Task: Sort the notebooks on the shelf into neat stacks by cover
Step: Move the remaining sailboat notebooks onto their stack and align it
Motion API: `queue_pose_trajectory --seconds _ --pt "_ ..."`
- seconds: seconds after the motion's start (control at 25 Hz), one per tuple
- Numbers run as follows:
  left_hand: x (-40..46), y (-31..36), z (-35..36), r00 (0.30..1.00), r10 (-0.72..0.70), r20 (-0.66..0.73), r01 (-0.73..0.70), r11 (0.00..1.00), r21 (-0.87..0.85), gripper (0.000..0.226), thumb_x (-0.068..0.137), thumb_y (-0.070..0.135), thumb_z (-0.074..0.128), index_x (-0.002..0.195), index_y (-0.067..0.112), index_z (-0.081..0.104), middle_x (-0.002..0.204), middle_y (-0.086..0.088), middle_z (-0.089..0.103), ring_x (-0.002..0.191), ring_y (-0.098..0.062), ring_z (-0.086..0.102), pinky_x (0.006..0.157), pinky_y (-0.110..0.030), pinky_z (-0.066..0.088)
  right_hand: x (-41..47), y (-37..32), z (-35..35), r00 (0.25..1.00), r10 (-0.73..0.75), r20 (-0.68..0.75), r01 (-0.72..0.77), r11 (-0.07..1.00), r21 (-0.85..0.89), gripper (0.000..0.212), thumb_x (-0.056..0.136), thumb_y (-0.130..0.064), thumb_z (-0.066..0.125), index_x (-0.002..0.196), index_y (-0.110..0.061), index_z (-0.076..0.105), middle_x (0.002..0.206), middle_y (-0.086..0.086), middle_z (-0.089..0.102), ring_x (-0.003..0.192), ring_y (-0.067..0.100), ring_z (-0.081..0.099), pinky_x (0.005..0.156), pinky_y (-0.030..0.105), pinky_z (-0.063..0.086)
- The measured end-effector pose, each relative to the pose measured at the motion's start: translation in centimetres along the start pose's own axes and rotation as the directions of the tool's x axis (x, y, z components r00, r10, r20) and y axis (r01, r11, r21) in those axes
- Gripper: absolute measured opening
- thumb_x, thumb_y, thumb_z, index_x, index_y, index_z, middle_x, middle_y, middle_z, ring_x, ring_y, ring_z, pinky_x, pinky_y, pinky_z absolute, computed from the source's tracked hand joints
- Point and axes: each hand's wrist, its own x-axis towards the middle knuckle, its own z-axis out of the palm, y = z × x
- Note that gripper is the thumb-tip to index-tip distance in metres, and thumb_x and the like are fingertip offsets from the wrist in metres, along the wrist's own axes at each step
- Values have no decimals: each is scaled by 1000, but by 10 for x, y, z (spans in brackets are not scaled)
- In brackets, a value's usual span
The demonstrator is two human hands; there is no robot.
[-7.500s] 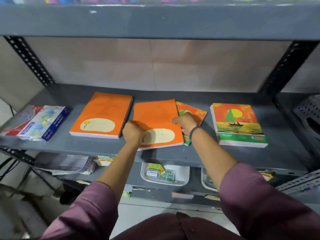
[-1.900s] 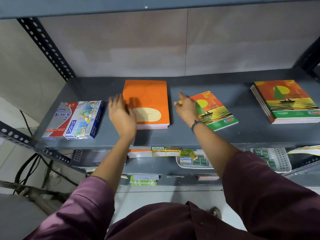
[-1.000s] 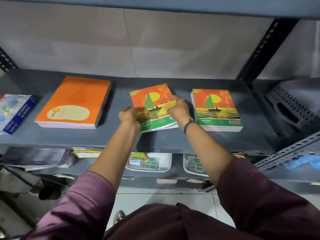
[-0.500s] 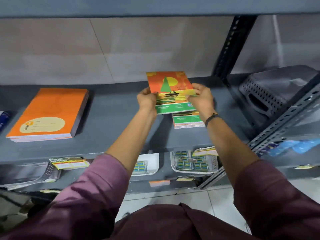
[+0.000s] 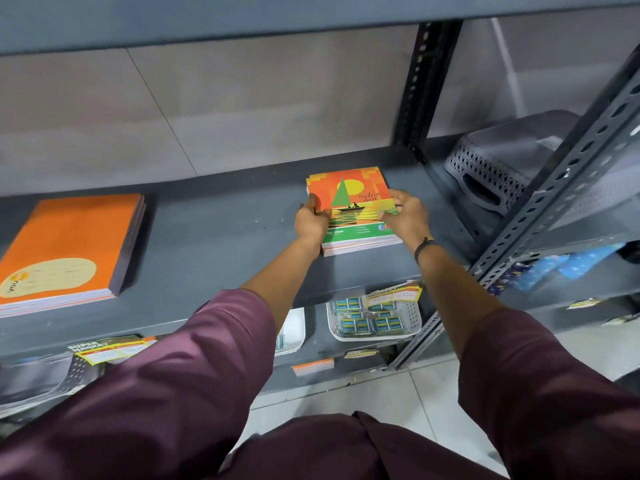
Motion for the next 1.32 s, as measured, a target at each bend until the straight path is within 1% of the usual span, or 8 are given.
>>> queue_pose_trajectory --seconds 0.12,0.2,0.28,0.36,0.52,0.76,0.96,1.32 --pt "-9 -5 -9 998 -11 63 10 1000 14 29 86 18 62 102 9 41 126 -18 58 115 -34 57 93 -39 48 3 4 -14 983 27 181 -33 999 33 62 79 -11 73 133 -2 44 133 19 56 124 33 51 100 34 41" --pt "-18 -8 -14 976 -71 208 78 997 -28 34 81 21 68 101 9 43 133 -15 54 123 -31 52 104 -40 41 7 10 -27 923 72 378 -12 987 -159 65 71 -17 80 126 -8 46 134 16 55 124 32 52 107 38 39" --pt "-18 -14 -13 965 -78 250 52 993 110 54 71 14 77 114 5 46 136 -14 53 126 -30 49 109 -40 38 9 11 -33 869 132 478 29 949 -314 69 66 -14 83 125 -5 48 132 16 58 120 32 55 107 45 41" --pt "-20 -18 -9 986 35 161 -93 923 374 79 56 10 86 123 6 45 129 -12 59 119 -29 55 104 -37 43 9 9 -30 876 134 462 33 941 -337 66 64 -8 84 123 -3 53 128 17 61 116 32 58 105 44 44" --pt "-26 -17 -9 988 146 51 -152 857 493 69 57 17 86 117 6 55 121 -14 66 109 -32 61 90 -35 48 7 6 -27 933 129 337 22 912 -409 56 62 -6 85 113 2 60 121 21 65 109 35 62 96 40 50" --pt "-31 -19 -6 985 175 -5 -153 872 465 62 57 17 86 112 3 59 116 -16 68 106 -33 62 88 -36 49 4 7 -25 964 147 220 -34 894 -446 58 60 -8 87 108 8 59 116 25 64 106 39 62 91 44 53" --pt "-31 -21 -5 986 156 -56 -115 889 444 60 54 17 87 107 2 62 111 -15 70 100 -32 64 82 -35 51 6 1 -26 971 127 202 -11 869 -494 52 58 -10 88 98 4 58 114 24 65 106 39 61 88 44 54" --pt "-33 -23 -5 985 147 -87 -98 905 414 57 56 18 86 106 3 62 111 -14 70 99 -30 65 81 -34 51 9 1 -25 969 122 217 23 824 -566 58 61 -13 87 106 8 58 116 24 65 106 38 62 87 41 52"
